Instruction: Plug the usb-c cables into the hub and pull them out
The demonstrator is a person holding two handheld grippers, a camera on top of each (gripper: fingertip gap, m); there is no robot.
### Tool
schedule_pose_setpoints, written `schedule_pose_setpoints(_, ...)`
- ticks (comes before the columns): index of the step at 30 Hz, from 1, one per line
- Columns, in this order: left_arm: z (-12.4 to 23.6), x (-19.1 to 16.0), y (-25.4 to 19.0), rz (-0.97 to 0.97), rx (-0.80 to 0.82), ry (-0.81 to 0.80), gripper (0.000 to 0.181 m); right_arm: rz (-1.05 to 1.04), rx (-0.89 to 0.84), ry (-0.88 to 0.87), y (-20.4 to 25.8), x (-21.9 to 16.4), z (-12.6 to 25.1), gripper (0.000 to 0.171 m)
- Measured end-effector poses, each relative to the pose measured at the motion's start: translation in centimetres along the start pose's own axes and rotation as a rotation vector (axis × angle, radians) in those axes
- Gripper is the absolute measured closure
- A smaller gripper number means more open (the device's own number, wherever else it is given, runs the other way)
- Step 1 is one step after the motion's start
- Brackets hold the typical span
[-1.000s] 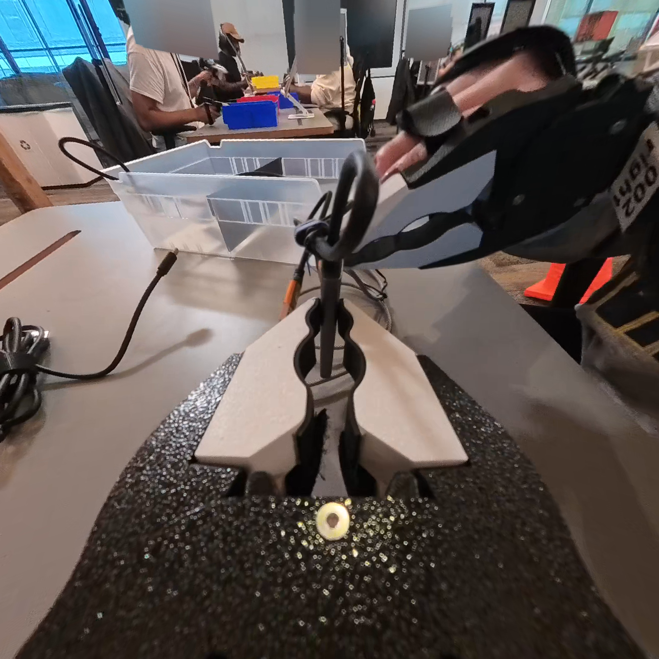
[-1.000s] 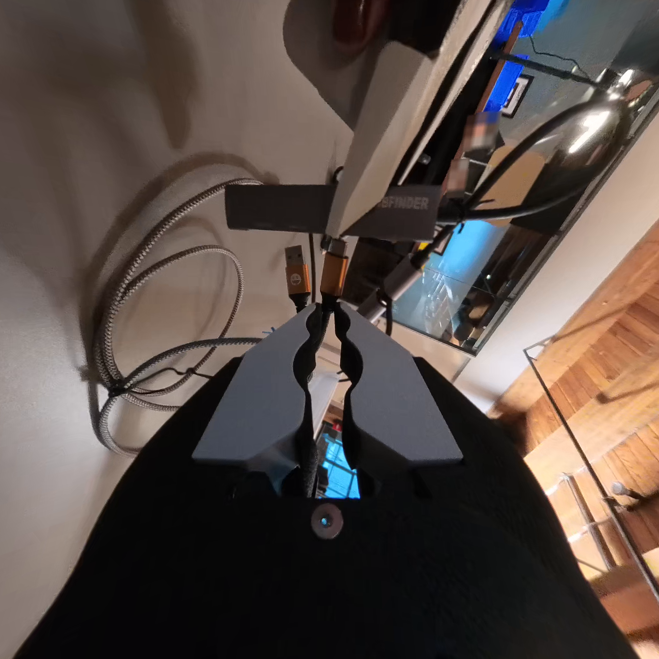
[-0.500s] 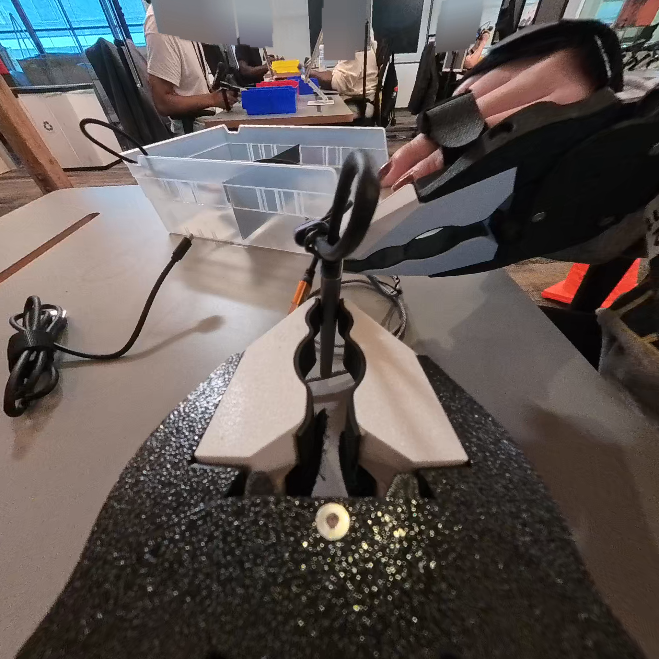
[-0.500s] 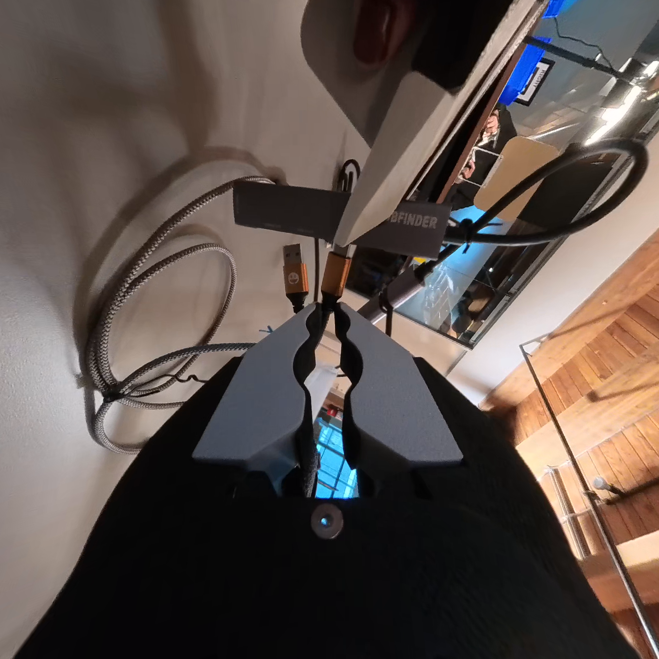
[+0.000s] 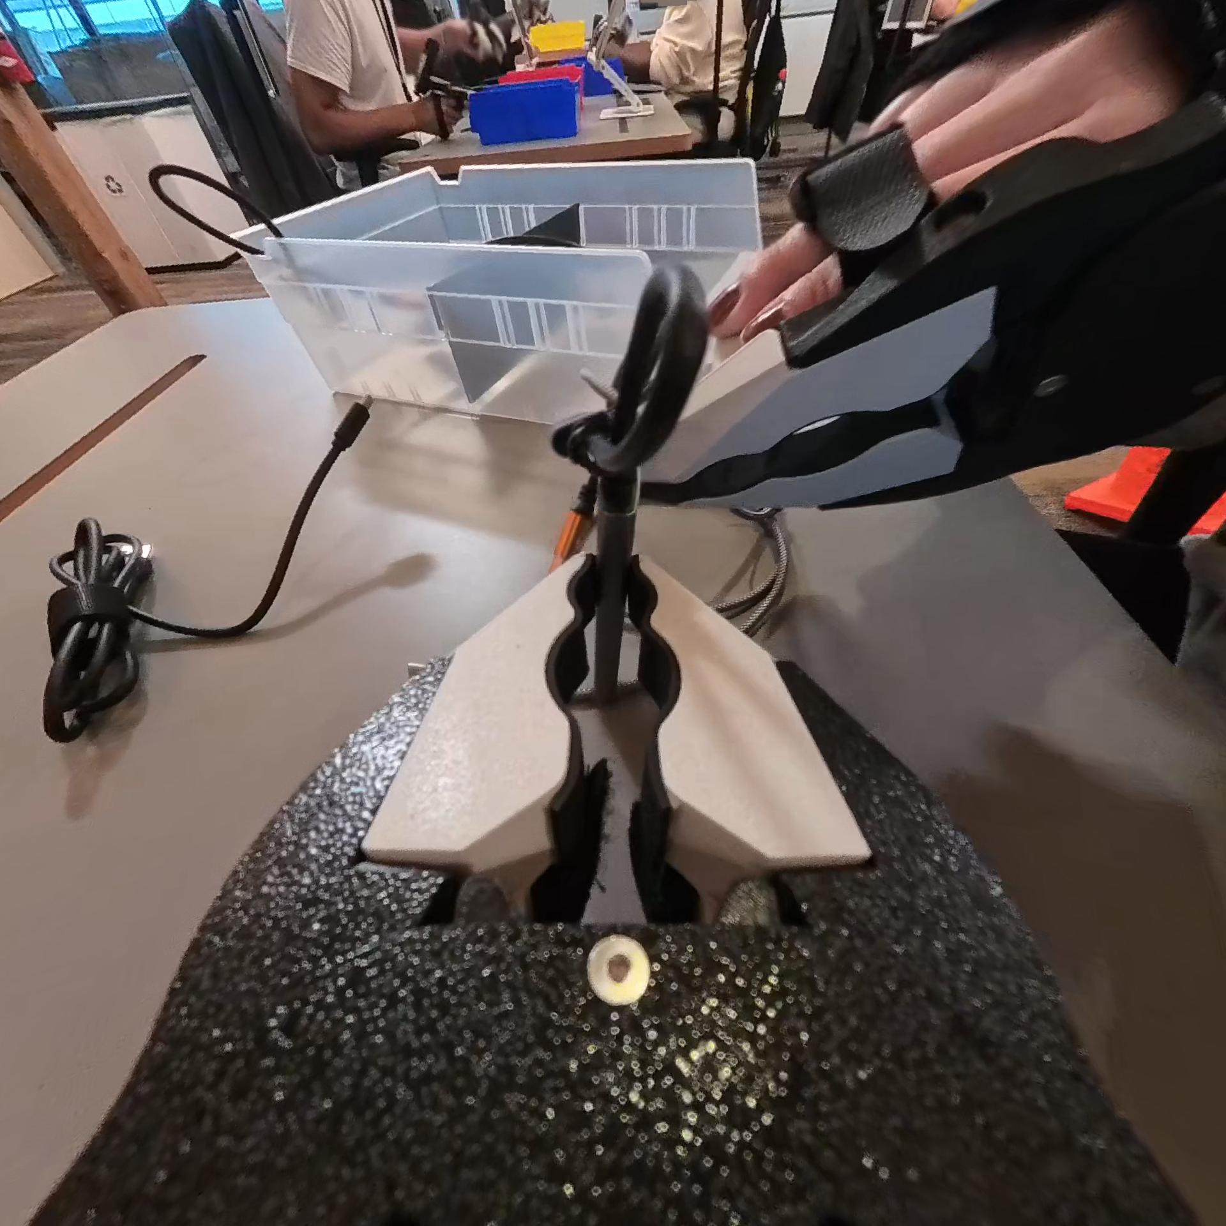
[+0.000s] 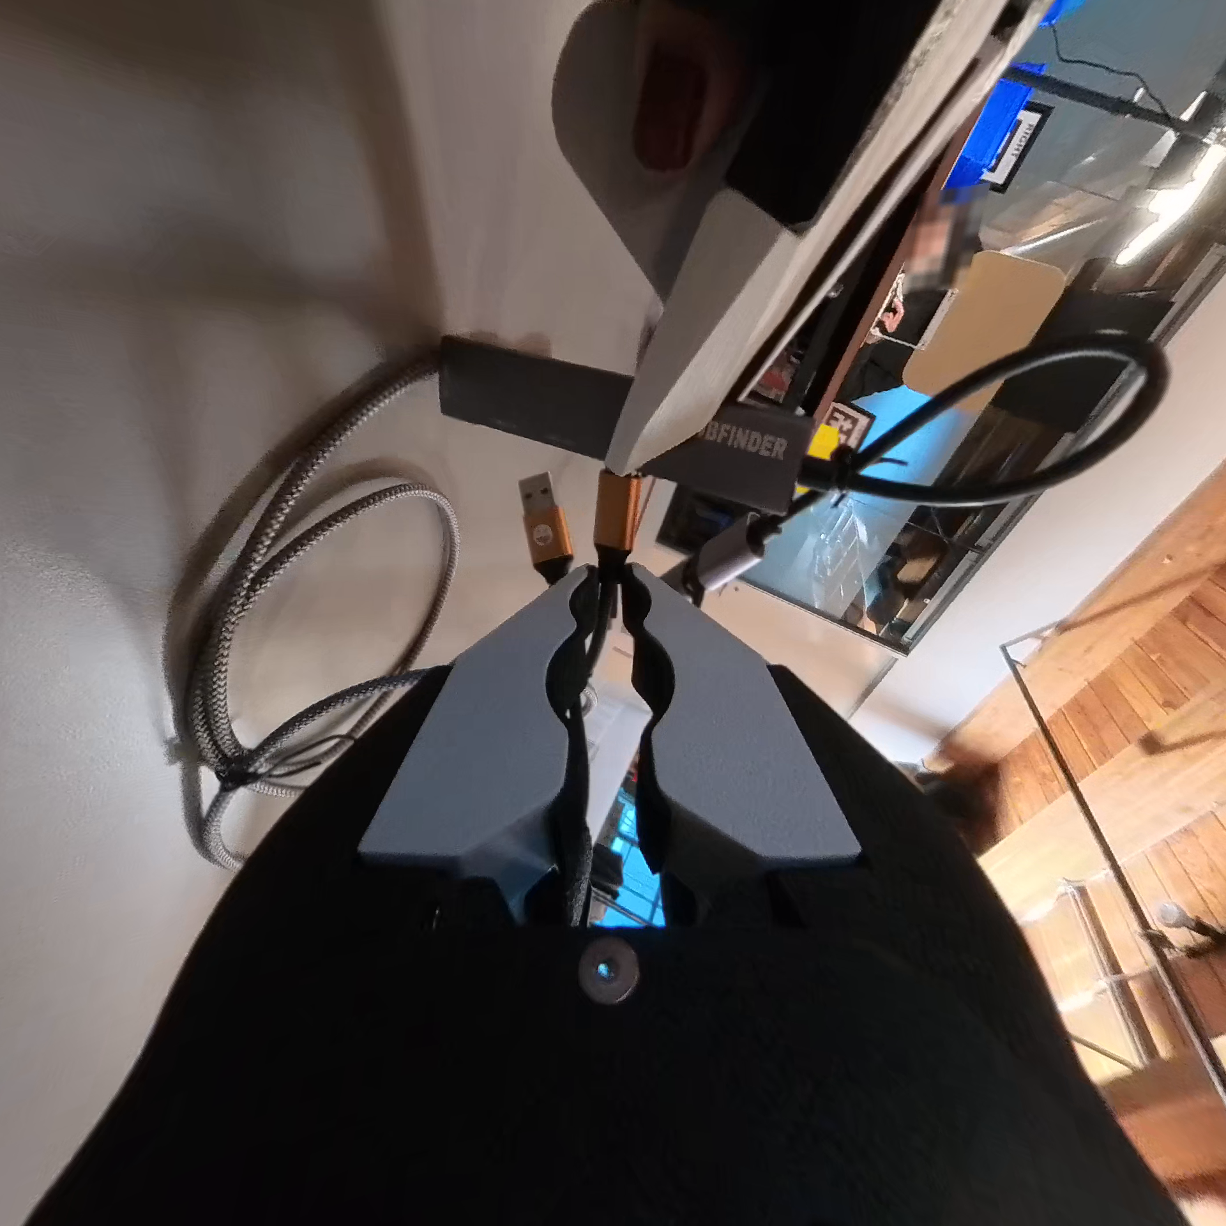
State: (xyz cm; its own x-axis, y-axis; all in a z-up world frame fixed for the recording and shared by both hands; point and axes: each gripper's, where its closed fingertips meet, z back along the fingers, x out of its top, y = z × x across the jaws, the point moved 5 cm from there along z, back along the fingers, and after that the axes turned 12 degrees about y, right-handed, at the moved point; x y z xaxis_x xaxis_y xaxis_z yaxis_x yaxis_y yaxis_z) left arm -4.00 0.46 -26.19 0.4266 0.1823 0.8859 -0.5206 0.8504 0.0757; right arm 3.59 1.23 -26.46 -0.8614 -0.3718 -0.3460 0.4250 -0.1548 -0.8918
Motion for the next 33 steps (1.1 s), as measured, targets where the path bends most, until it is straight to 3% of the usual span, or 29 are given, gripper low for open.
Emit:
schedule_pose_setpoints(1, 0.0, 0.0, 0.0, 0.001, -0.006, 0.000, 0.174, -0.011, 0.011, -0.006, 0.1, 0.0, 0.0, 0.167)
schedule_pose_setpoints(16, -0.1, 0.0, 0.3, 0.028, -0.019, -0.001, 0.174, -0.164, 0.080, -0.096, -0.2, -0.1, -0.3, 0.168)
schedule_pose_setpoints(20, 0.4, 0.1, 0.4, 0.050, -0.009, -0.024, 0.174, -0.326, 0.246, -0.227, -0.4, -0.6, 0.5, 0.160)
schedule_pose_setpoints(24, 2.9, 0.4, 3.0, 0.126, 0.176, -0.091, 0.174, -0.503, 0.423, -0.307, -3.4, -4.5, 1.8, 0.151)
schedule_pose_setpoints(28, 4.0, -0.3, 4.4, 0.202, 0.255, -0.099, 0.174, -0.669, 0.683, -0.287, -7.2, -8.8, -2.1, 0.152)
schedule_pose_setpoints(33, 3.3, -1.2, 4.6, 0.211, 0.242, -0.027, 0.174, -0.552, 0.972, -0.117, -8.1, -8.4, -10.5, 0.152)
